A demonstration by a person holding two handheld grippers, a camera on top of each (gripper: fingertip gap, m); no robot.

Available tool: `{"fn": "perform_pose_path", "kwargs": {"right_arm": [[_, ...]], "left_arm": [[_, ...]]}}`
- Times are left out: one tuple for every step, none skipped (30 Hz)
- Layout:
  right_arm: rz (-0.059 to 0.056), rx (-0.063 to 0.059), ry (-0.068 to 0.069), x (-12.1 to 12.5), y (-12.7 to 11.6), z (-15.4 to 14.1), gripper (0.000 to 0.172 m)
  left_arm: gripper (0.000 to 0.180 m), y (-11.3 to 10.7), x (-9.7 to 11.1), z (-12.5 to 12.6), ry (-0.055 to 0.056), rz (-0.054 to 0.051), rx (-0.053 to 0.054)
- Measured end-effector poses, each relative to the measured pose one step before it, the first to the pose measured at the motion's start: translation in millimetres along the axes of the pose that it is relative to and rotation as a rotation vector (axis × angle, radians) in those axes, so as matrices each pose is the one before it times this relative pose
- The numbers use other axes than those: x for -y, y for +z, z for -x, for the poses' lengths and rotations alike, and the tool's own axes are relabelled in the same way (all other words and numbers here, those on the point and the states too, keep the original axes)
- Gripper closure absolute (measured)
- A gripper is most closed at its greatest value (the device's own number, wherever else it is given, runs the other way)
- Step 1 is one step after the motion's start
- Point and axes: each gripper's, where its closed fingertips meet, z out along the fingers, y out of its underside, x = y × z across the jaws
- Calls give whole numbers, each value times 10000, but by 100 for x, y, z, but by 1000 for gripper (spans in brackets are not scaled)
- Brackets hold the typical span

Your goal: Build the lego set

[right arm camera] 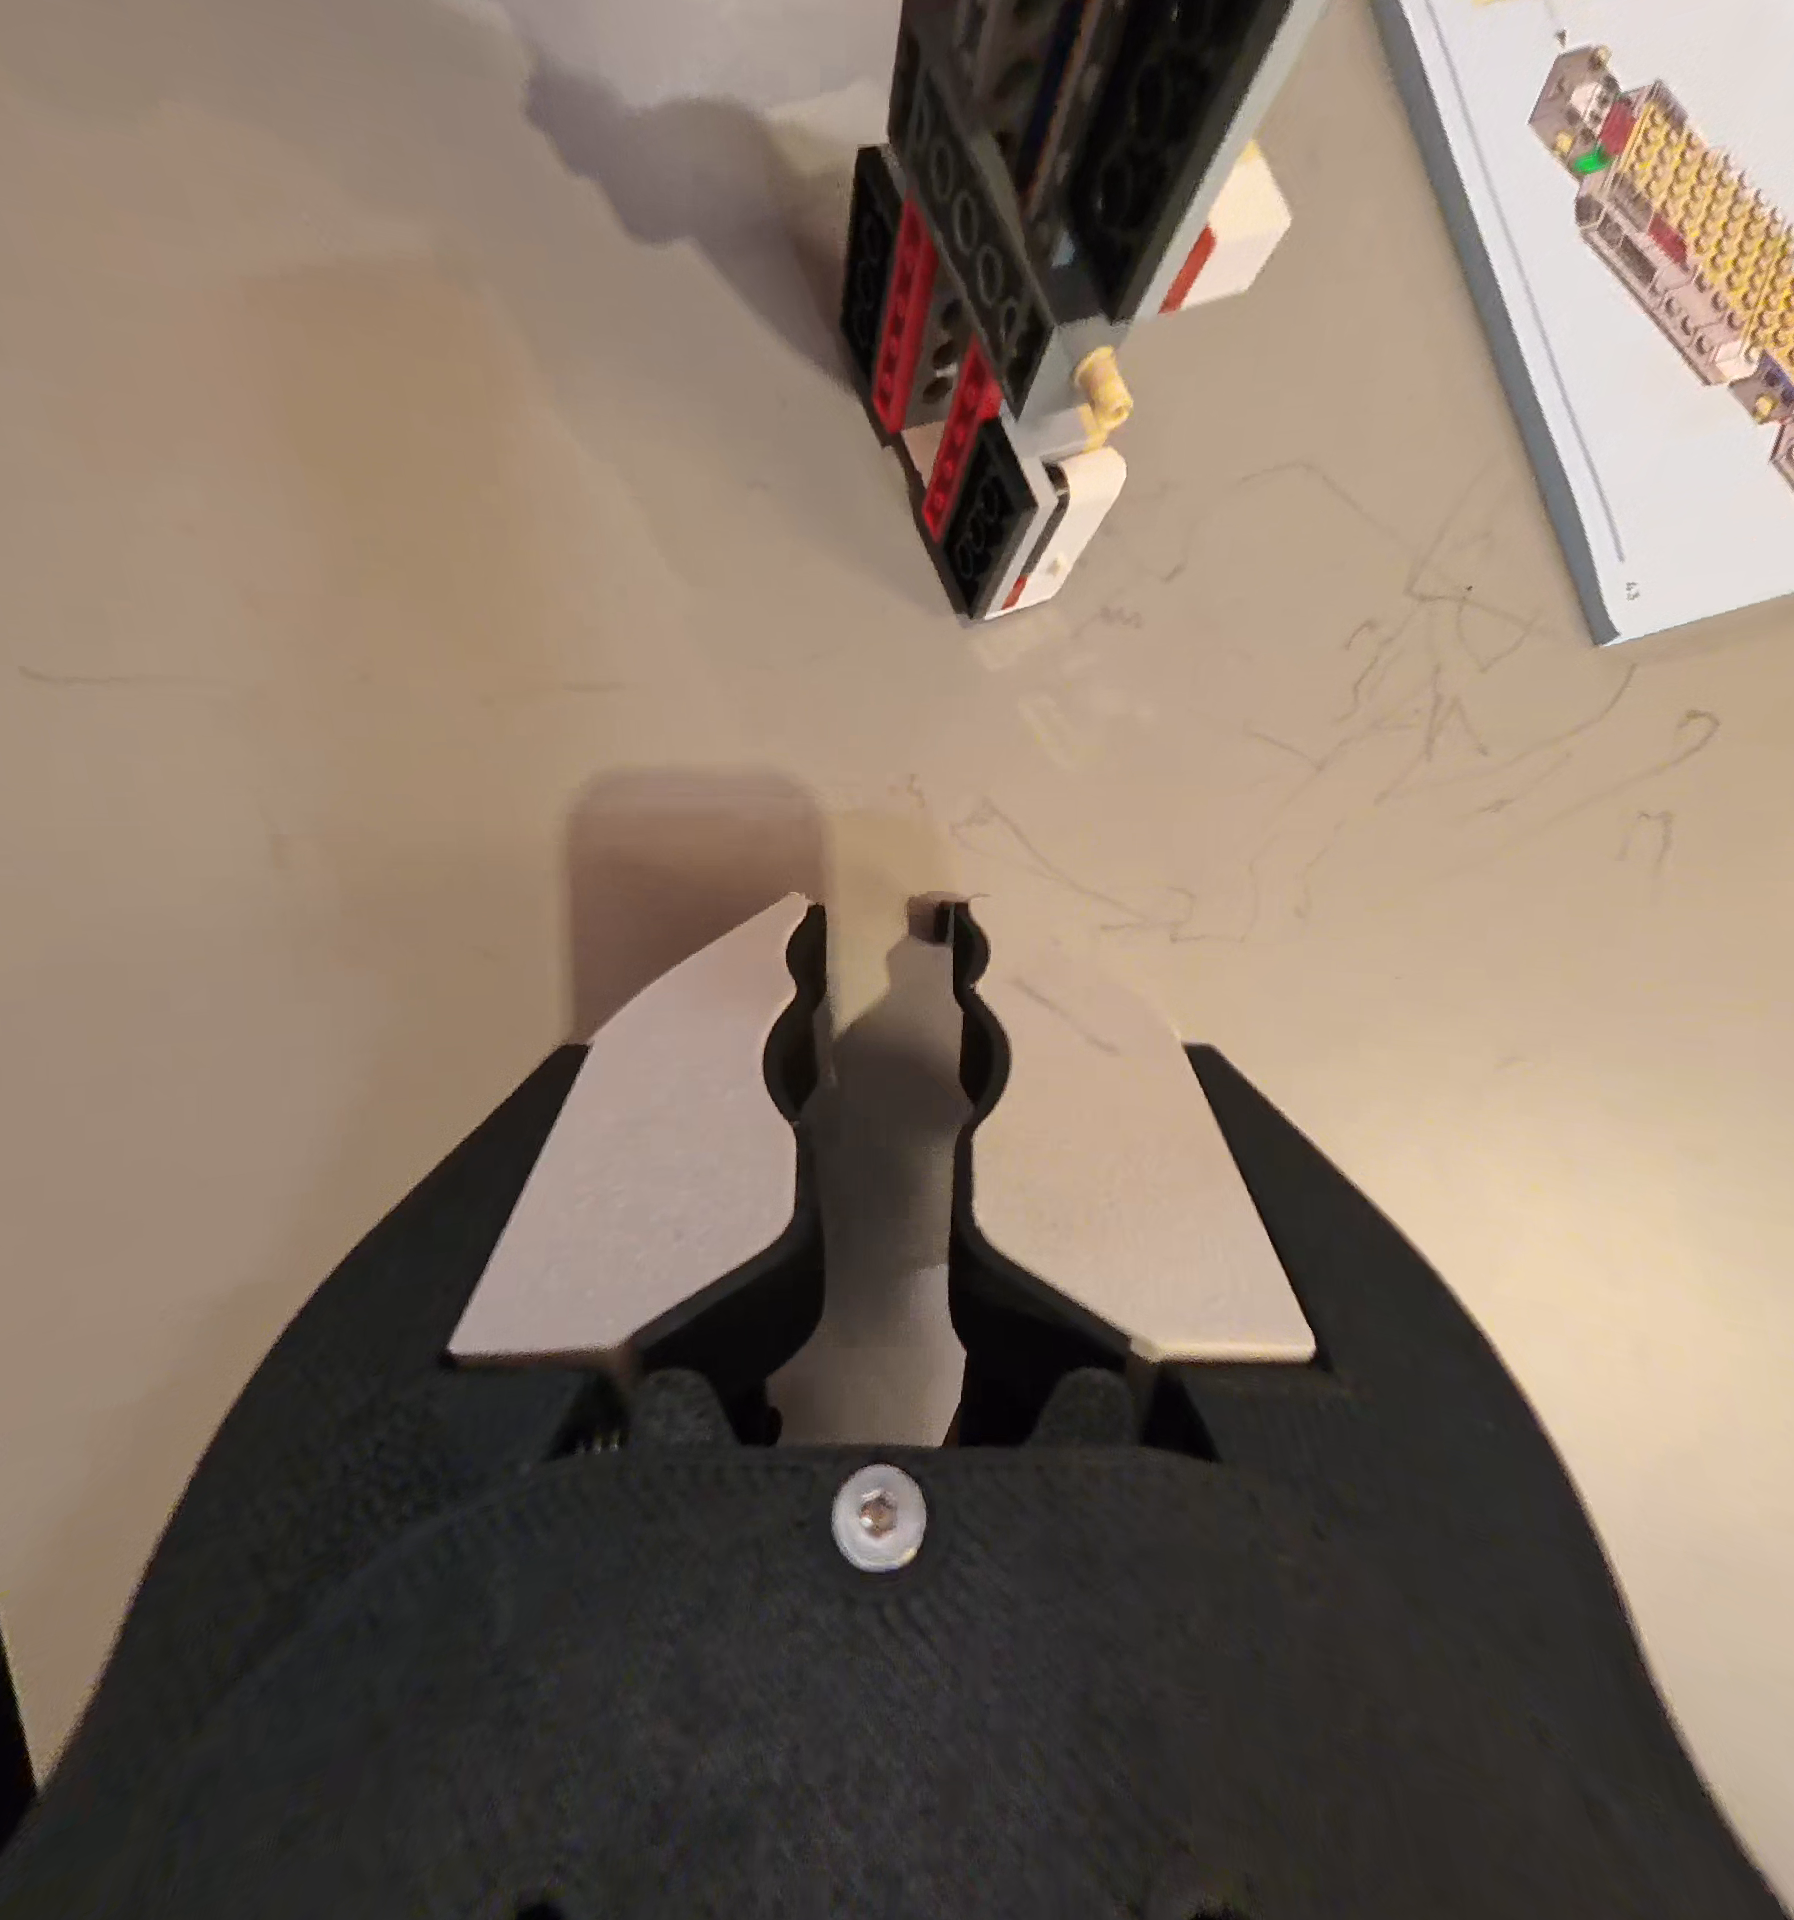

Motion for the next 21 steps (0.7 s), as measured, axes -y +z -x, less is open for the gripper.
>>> {"fn": "perform_pose_path", "kwargs": {"right_arm": [[97,19,-60,-178,118,136,149],[43,23,-56,-77,78,161,149],[14,22,-28,-13,45,148,149],[9,21,-30,-6,14,120,149],[14,-7,-51,-13,-3,71,150],[20,-36,-60,-34,-5,33,150],[-15,-56,-52,13,-42,2,150],[-80,-40,-33,105,-89,20,150],[-132,-11,-16,183,-133,70,150],[-147,3,-8,227,-145,101,150],[-96,17,6,159,-107,126,151],[1,7,16,31,-8,86,151],[68,-25,-10,-79,78,40,151],[81,-48,-30,-102,137,7,151],[24,-28,-21,-23,107,19,150],[-103,23,2,181,14,79,150],[-80,78,43,158,-42,130,150],[-66,-9,42,134,-79,-7,150],[-13,-84,30,35,-62,-134,150],[61,-75,47,-85,-16,-134,150],[106,-25,65,-178,41,-58,150]], "left_arm": [[157,-5,1,-6,5,5,4],[157,8,1,-5,8,6,4],[157,-3,5,0,3,3,-1],[157,5,-2,5,-3,-6,5],[157,4,9,7,-8,-5,-1],[157,5,-2,2,-5,-6,3],[157,-10,8,15,-5,-5,3],[157,4,-2,12,-8,-4,1],[157,-5,4,8,-6,-3,3],[157,-3,-4,8,-3,-4,1],[157,4,8,7,-7,-4,-1],[157,-2,-1,1,-8,-6,-2],[157,5,-1,-5,-4,-7,-3],[157,8,3,3,-3,-1,-1],[157,-10,5,-8,3,3,-1],[157,4,-6,-7,5,4,-2],[157,-9,-3,15,2,3,5],[157,-7,0,4,-4,1,0],[157,7,2,-1,-4,0,-4],[157,-7,-2,-6,3,0,-2],[157,3,3,-20,6,3,-1]]}}
